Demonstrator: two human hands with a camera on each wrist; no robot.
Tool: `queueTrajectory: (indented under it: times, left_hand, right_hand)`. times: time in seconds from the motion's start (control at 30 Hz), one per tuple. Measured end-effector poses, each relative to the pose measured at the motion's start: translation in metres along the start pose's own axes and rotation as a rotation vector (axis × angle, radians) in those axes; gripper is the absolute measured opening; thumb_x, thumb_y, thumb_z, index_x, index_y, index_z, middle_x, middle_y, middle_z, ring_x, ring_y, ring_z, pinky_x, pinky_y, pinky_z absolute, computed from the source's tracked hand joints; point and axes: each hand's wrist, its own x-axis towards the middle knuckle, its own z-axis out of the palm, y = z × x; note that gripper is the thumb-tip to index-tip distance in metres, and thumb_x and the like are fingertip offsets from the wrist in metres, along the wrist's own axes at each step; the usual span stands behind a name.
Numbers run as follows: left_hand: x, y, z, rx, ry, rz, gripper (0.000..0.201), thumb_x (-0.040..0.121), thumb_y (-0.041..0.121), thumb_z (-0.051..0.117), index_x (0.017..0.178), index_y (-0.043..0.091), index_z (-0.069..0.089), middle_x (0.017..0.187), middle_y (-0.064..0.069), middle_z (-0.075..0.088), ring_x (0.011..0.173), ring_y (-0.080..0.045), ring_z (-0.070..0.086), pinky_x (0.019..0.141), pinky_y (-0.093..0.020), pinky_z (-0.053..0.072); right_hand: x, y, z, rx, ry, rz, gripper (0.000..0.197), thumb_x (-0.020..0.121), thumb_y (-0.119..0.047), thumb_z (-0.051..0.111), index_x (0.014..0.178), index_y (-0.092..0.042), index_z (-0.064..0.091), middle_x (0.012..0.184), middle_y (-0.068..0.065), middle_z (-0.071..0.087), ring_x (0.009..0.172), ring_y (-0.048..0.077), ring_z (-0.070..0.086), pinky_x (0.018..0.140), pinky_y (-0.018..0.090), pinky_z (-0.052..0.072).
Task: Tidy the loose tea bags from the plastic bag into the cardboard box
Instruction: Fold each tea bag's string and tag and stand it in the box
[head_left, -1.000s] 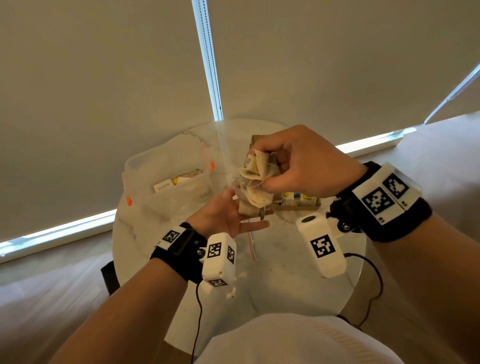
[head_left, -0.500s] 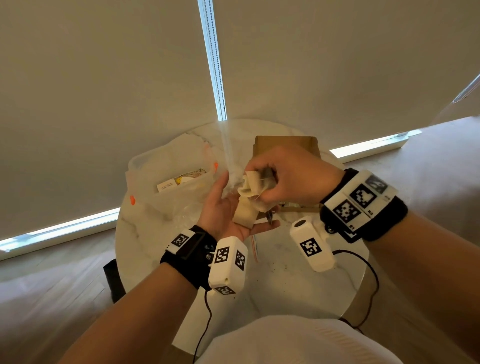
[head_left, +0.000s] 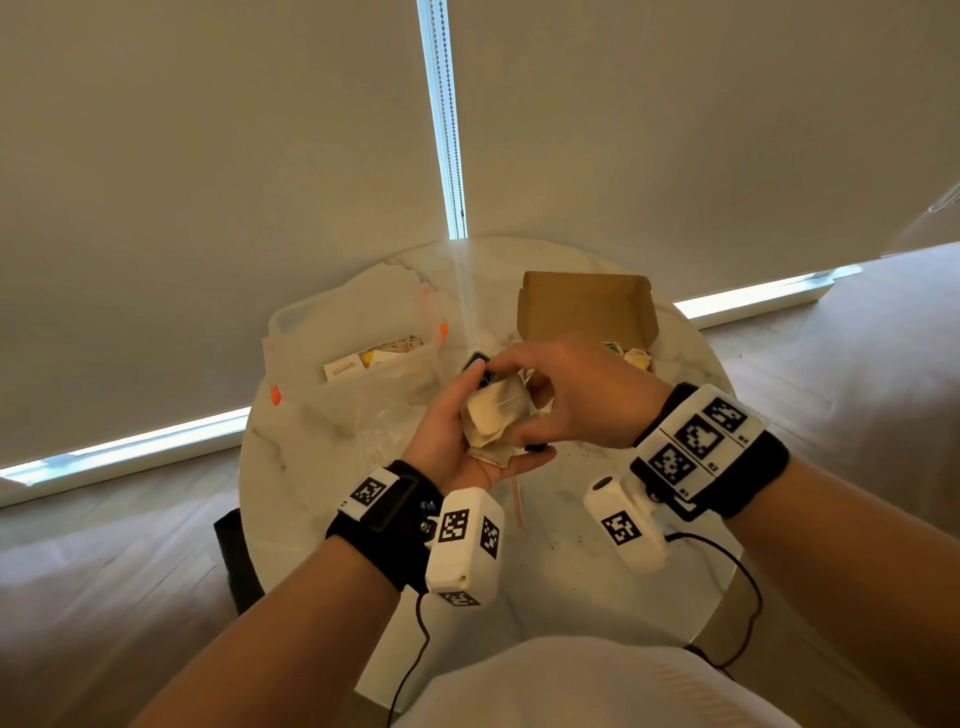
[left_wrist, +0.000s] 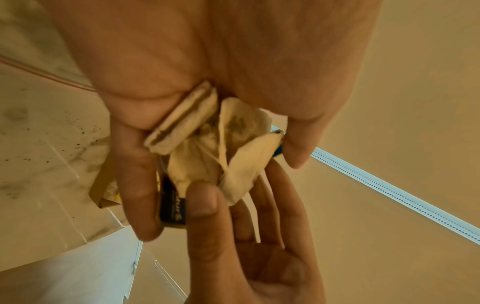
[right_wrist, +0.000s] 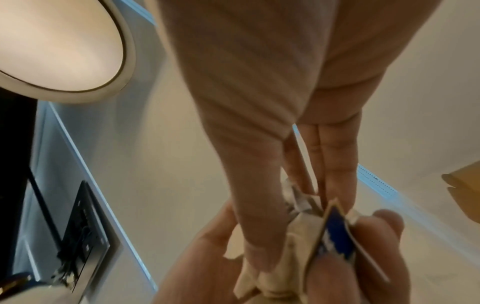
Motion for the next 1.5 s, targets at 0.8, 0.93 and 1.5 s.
queueTrajectory:
  times: [0.8, 0.93, 1.5]
  left_hand:
    - [0.004, 0.0, 0.005, -0.081, 0.055, 0.053, 0.072, 0.097, 0.059, 0.035, 0.148, 0.009, 0.04, 0.122, -0.015, 0.064, 0.1, -0.031, 0.067, 0.087, -0.052, 0.054]
    - [0.005, 0.0, 0.003, -0.119, 0.036, 0.063, 0.061, 0.092, 0.058, 0.042, 0.135, 0.016, 0.05, 0.112, -0.015, 0.066, 0.093, -0.031, 0.07, 0.08, -0.052, 0.058]
    - [0.0, 0.011, 0.011, -0.121, 0.004, 0.038, 0.068, 0.1, 0.056, 0.032, 0.124, 0.001, 0.064, 0.109, -0.02, 0.07, 0.095, -0.029, 0.071, 0.074, -0.034, 0.06]
  right_hand:
    - [-0.005, 0.004, 0.009, 0.052, 0.424, 0.126, 0.011, 0.089, -0.015, 0.061, 0.09, -0.015, 0.072, 0.074, -0.006, 0.066, 0.064, 0.009, 0.056, 0.06, 0.025, 0.047]
    - [-0.009, 0.012, -0.001, 0.134, 0.529, 0.145, 0.004, 0.087, -0.016, 0.066, 0.087, -0.018, 0.069, 0.074, -0.008, 0.066, 0.066, 0.007, 0.06, 0.059, 0.019, 0.048]
    - [-0.005, -0.018, 0.011, -0.372, -0.007, -0.286, 0.013, 0.087, -0.021, 0.067, 0.092, -0.025, 0.078, 0.115, -0.013, 0.067, 0.109, 0.019, 0.048, 0.083, 0.038, 0.045]
